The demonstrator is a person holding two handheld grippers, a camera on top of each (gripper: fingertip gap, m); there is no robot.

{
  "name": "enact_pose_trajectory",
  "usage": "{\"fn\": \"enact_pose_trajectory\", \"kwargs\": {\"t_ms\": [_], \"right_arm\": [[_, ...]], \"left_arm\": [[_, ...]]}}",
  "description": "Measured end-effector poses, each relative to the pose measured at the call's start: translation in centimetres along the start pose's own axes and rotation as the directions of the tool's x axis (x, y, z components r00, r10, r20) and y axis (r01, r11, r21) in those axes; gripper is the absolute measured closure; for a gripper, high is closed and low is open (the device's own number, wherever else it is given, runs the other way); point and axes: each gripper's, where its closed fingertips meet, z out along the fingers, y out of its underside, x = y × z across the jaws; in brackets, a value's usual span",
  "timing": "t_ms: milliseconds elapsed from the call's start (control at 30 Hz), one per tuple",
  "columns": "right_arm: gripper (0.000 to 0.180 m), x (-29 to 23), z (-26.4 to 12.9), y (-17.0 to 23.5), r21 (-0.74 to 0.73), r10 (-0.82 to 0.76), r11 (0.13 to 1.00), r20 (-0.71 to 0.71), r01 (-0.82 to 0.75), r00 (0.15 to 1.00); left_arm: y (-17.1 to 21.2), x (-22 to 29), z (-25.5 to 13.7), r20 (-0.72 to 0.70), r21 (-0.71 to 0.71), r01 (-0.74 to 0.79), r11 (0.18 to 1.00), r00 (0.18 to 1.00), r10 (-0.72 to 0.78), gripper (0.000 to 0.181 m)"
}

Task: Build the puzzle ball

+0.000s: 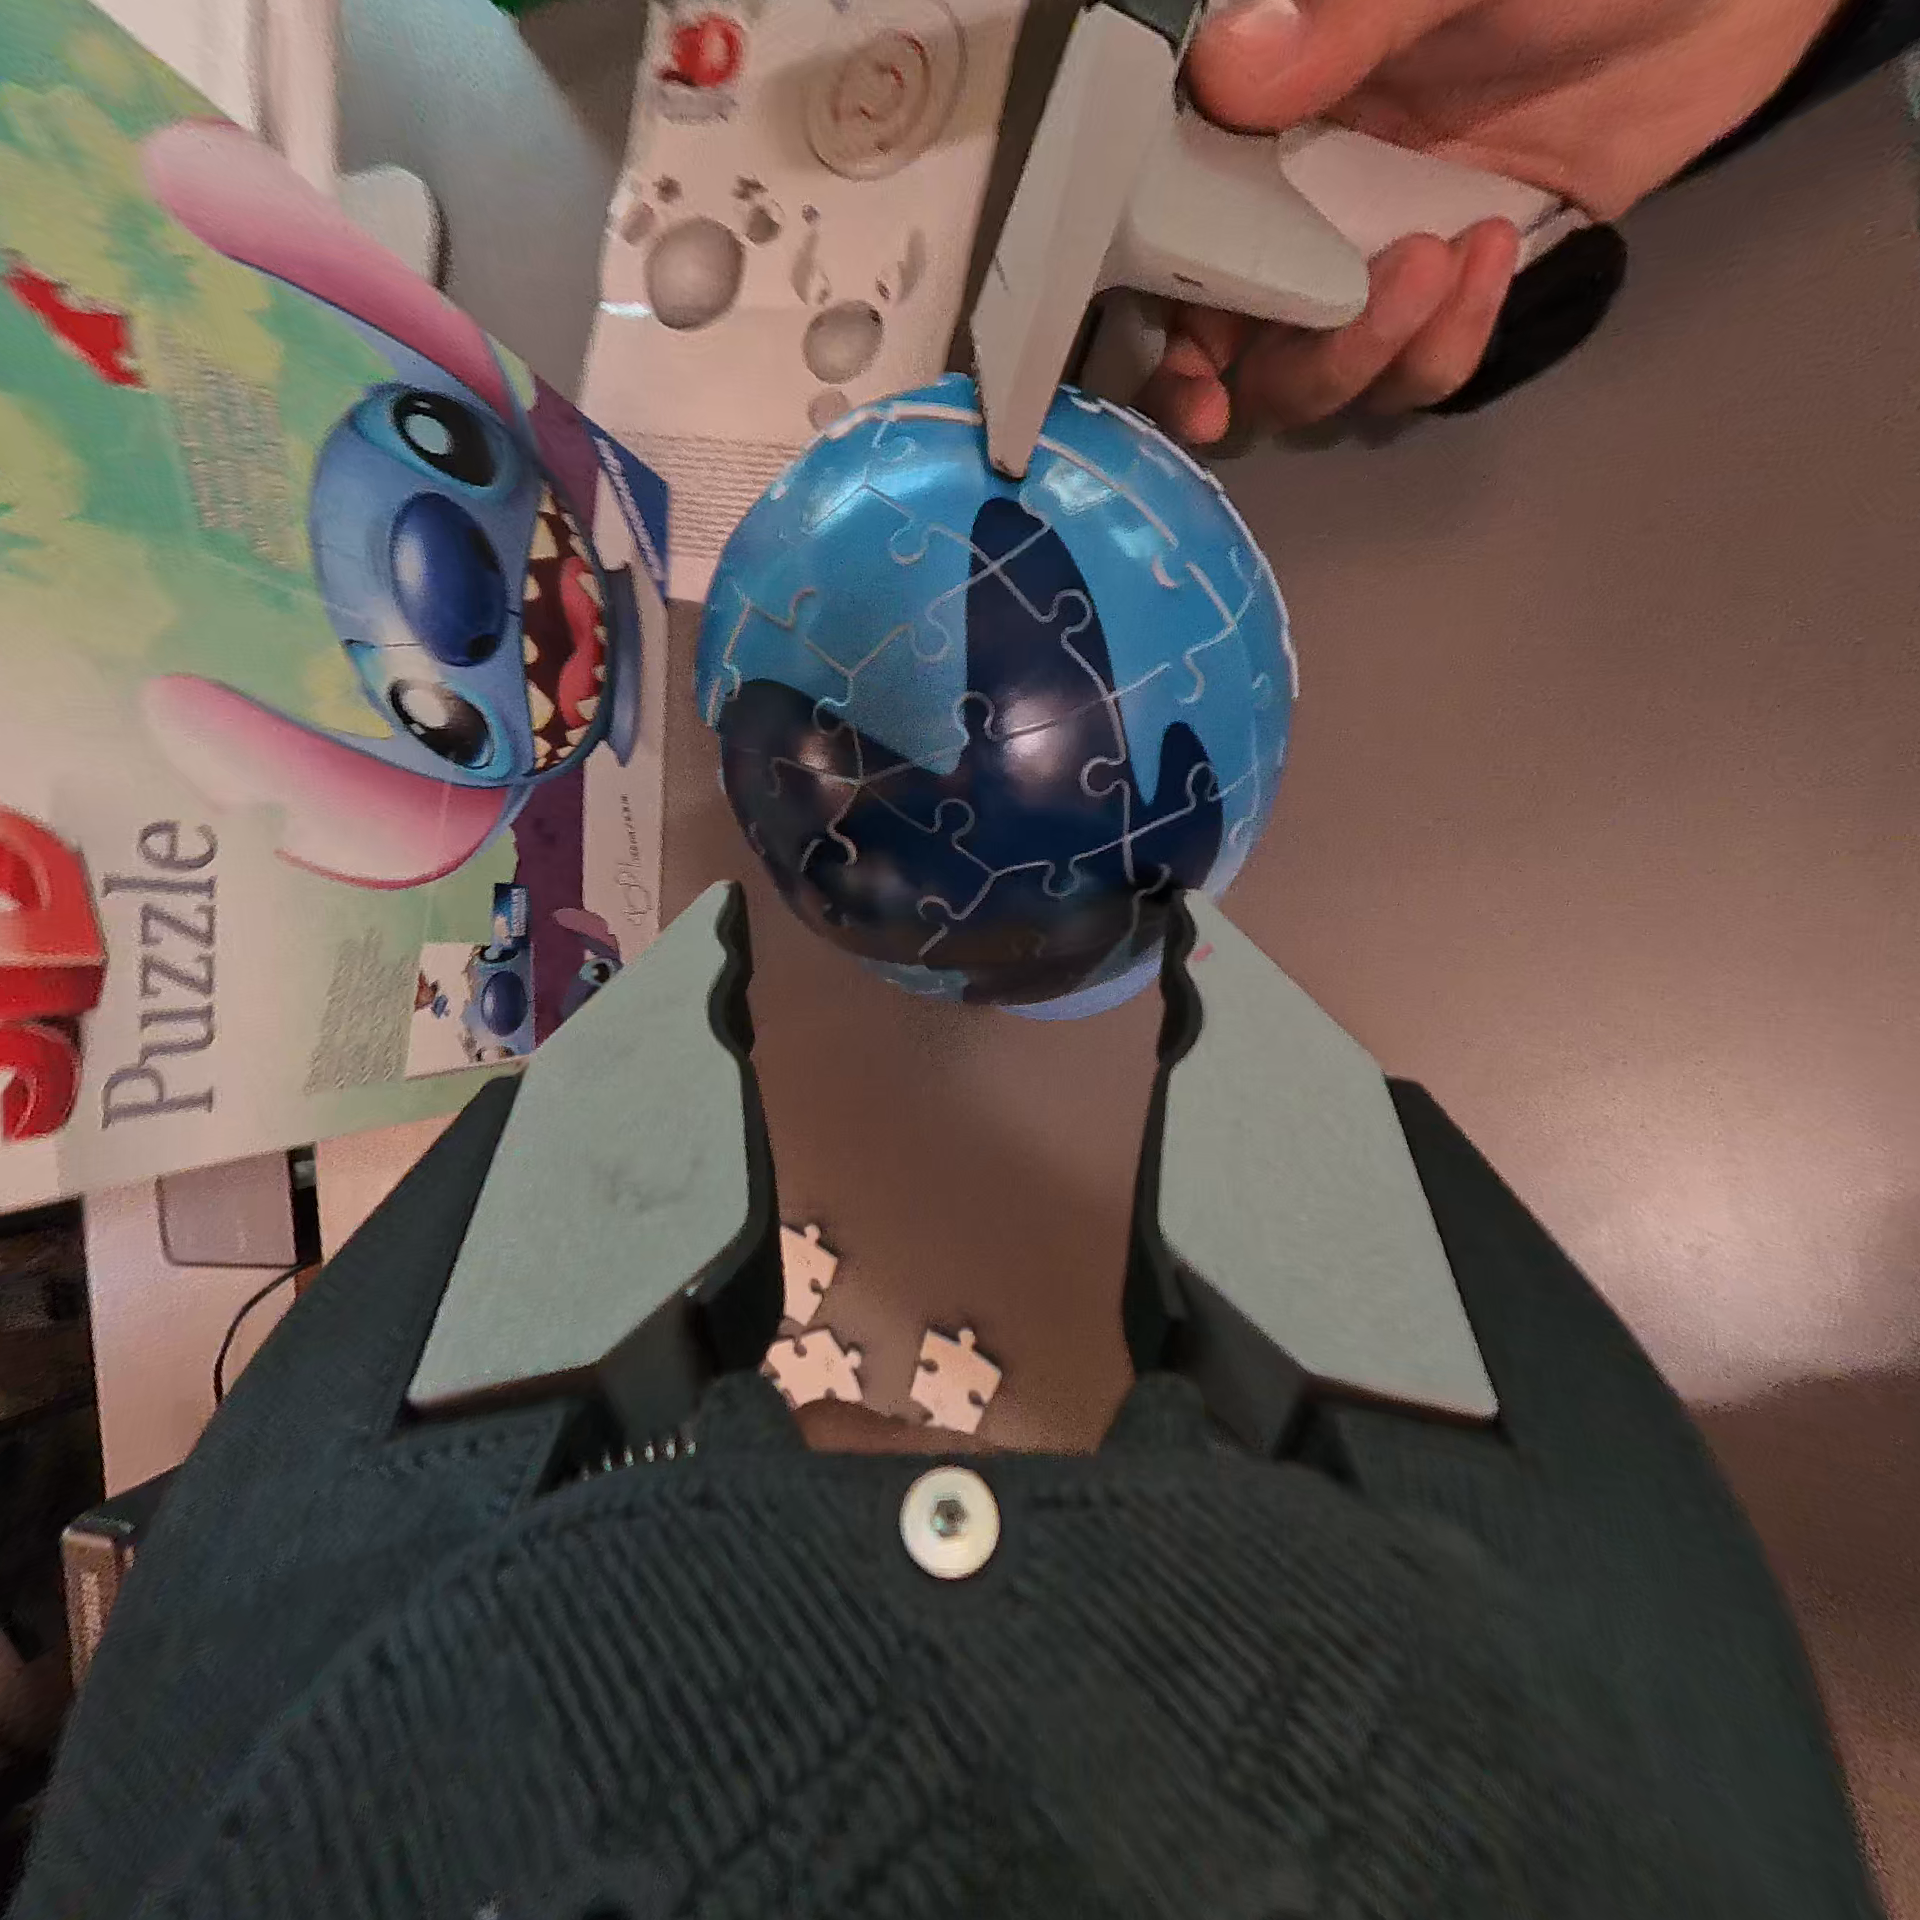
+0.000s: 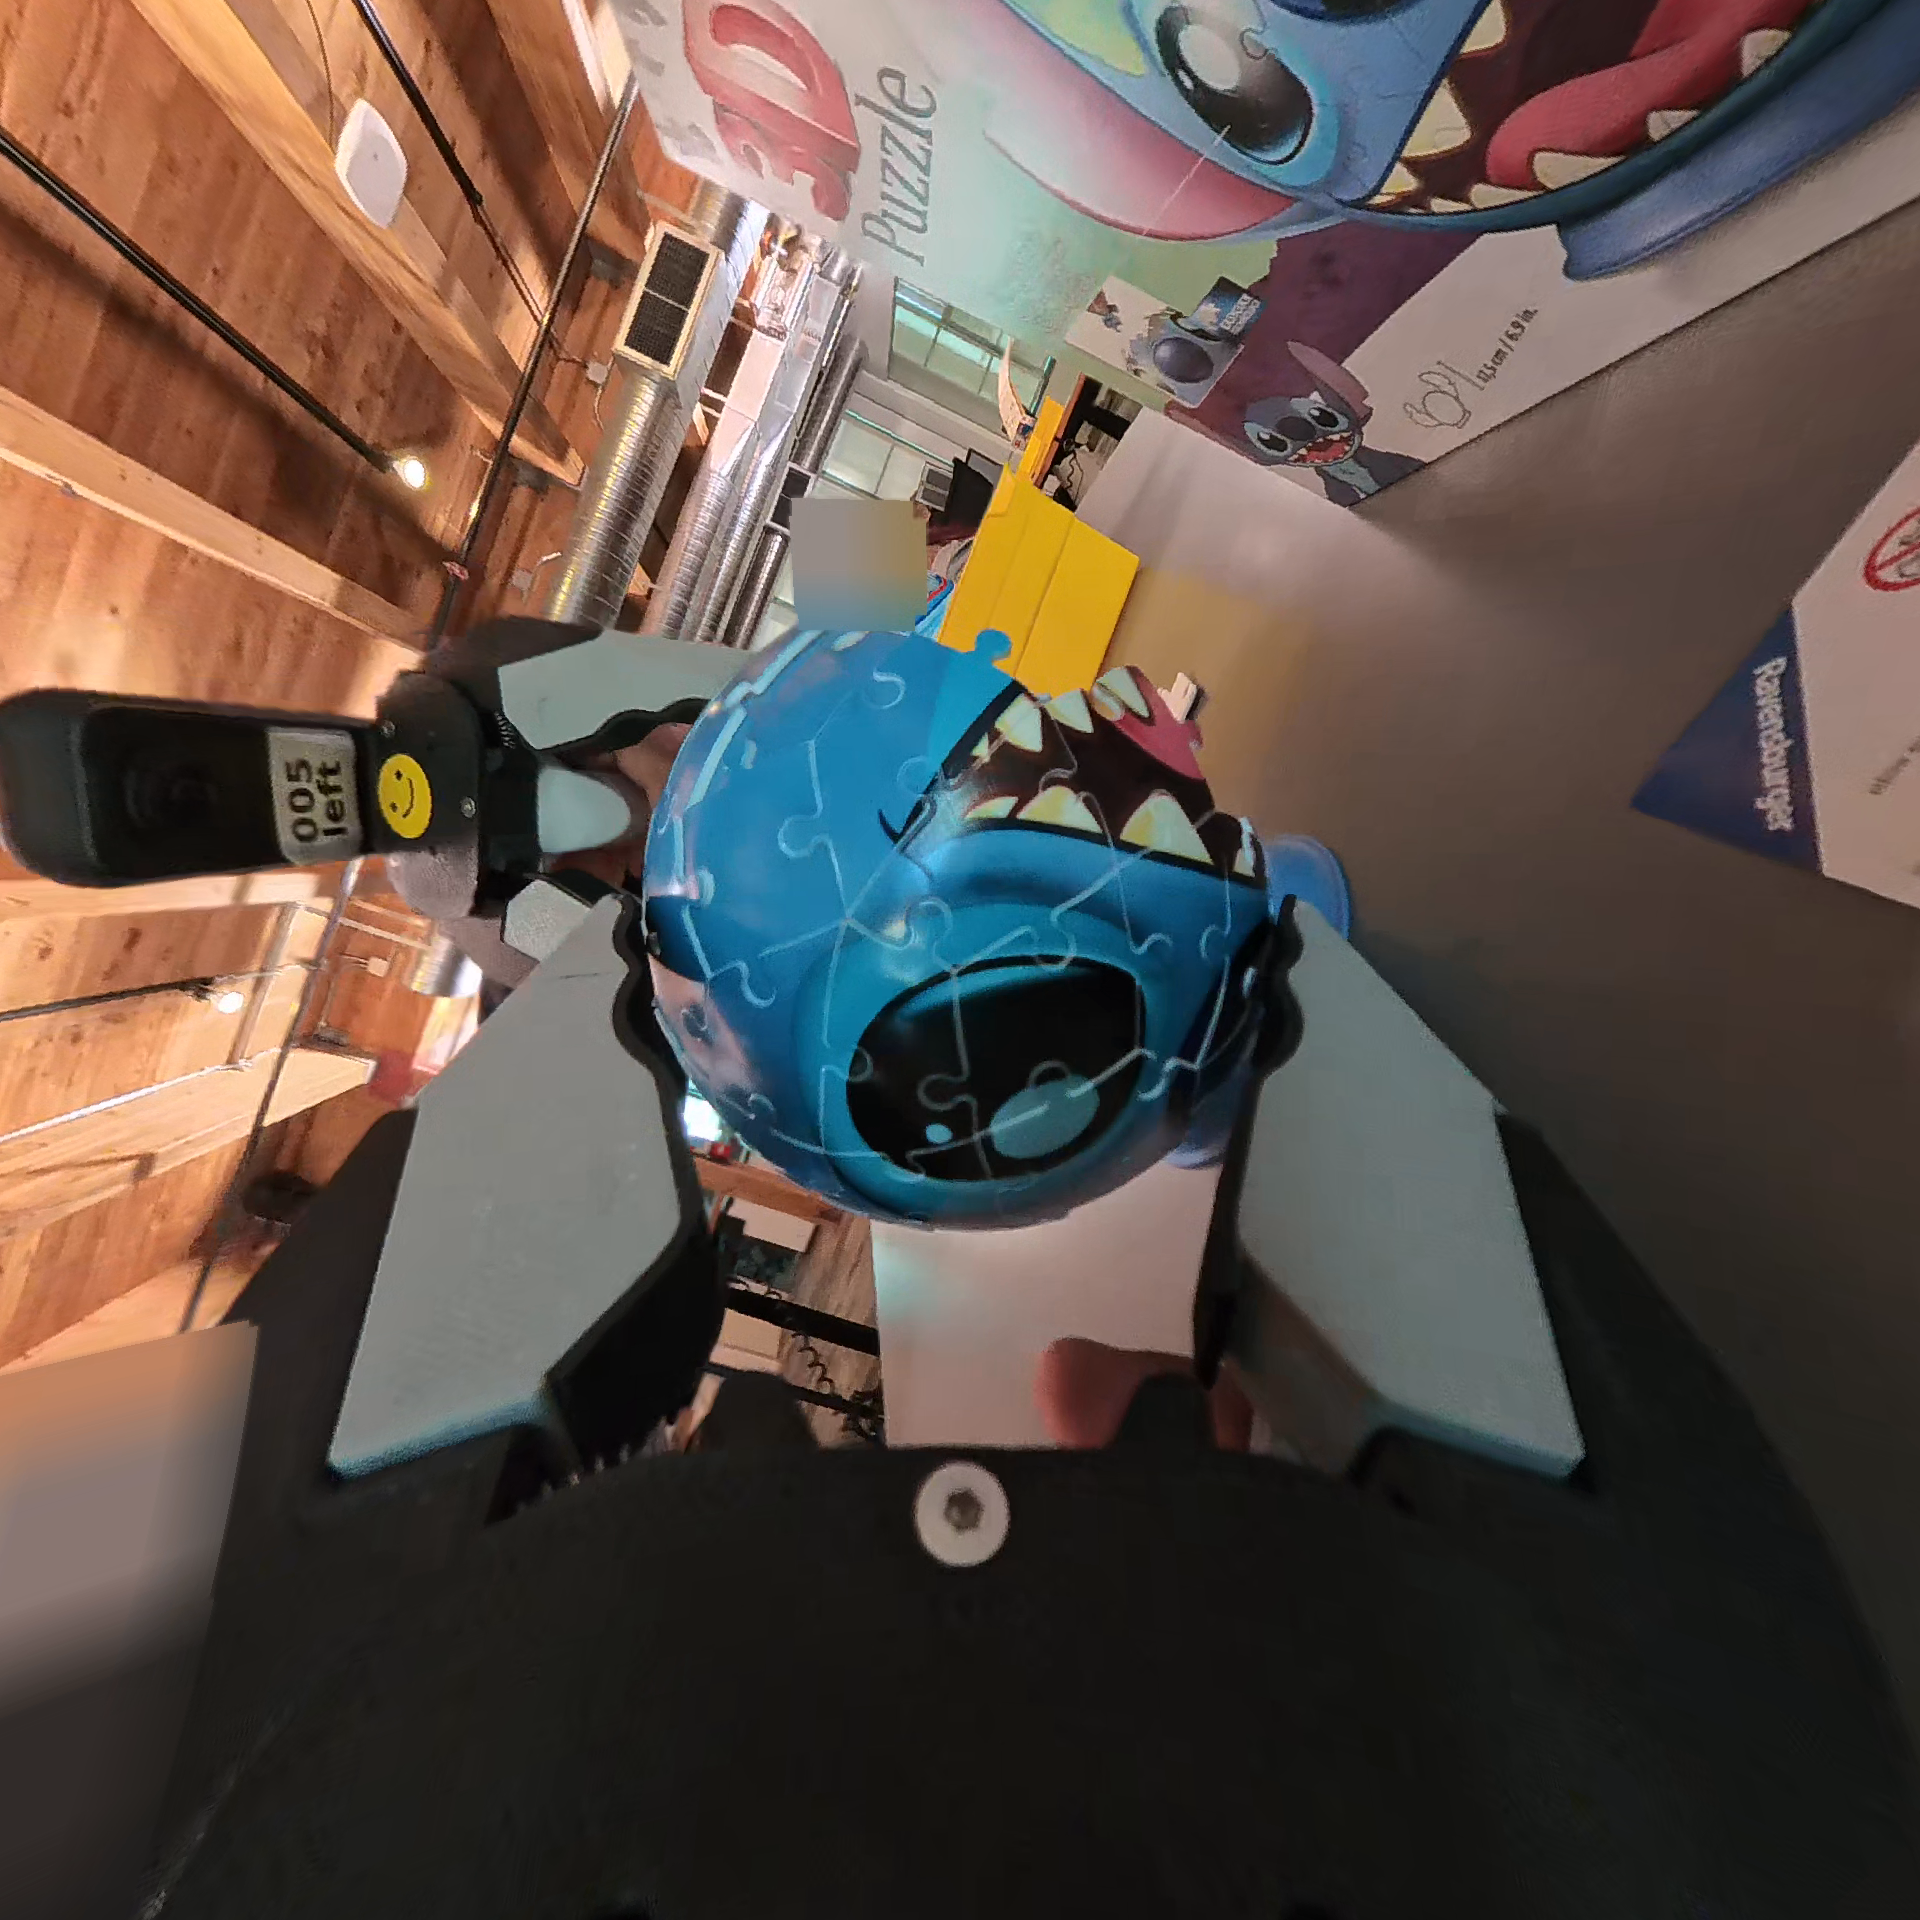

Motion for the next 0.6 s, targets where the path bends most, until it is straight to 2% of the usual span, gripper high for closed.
{"fn": "enact_pose_trajectory", "kwargs": {"t_ms": [200,433,600], "right_arm": [[0.07,-0.3,0.3,0.0,-0.005,-0.091,0.996,-0.035,0.091,0.995],[0.071,-0.3,0.7,0.3,-0.03,-0.183,0.983,-0.067,0.182,0.981],[0.066,-1.3,0.5,1.3,-0.115,-0.328,0.94,-0.035,0.322,0.944]], "left_arm": [[1.4,0.5,-0.4,0.209,0.142,0.022,0.99,0.976,-0.052,0.095],[2.3,1.6,0.6,0.265,0.238,0.061,0.969,0.956,-0.126,0.092],[2.9,1.5,-0.2,0.343,0.271,0.036,0.962,0.93,-0.131,0.095]]}}
